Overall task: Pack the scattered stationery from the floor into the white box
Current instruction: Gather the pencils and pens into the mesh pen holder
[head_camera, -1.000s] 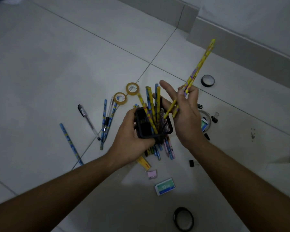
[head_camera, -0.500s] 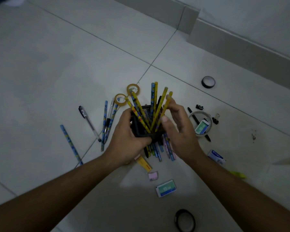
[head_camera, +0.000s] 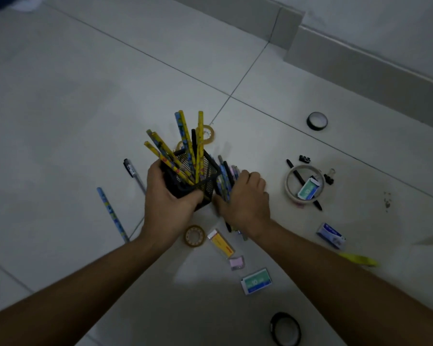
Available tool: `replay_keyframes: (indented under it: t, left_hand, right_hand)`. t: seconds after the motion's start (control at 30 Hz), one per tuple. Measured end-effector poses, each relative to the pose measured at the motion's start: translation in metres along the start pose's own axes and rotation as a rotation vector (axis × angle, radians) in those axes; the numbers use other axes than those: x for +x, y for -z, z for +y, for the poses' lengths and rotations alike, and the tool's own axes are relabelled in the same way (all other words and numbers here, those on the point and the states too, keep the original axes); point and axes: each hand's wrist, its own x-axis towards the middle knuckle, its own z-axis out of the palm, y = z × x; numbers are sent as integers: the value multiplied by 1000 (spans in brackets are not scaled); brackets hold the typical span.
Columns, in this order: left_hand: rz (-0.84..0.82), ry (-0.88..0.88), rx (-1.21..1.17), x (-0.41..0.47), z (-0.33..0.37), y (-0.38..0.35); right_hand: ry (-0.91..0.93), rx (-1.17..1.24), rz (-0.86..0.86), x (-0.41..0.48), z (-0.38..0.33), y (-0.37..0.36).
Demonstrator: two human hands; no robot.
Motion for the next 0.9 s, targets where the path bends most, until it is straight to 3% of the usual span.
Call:
replay_keyframes:
  t: [0.2,0.33,0.43,0.53,0.7,0.9]
  left_hand:
    - [-76,19,11,0,-7,6]
    - [-142,45,4,-3,-9,2]
    - [-175,45,13,-3,-9,-1]
    - [-201,42,23,-1,-6,-5]
    - [-223,-12,35,-1,0,-13]
    - [-275,-28,53,-7,1,-27]
  right_hand:
    - [41,198,-67,11,10,6]
    - [-66,401,-145,24,28,22]
    - [-195,815,-311,27,43,34]
    - [-354,1280,-361,25,56,50]
    - [-456,1861,-278,24,59,84]
    - [-291,2091,-104,29,23,116]
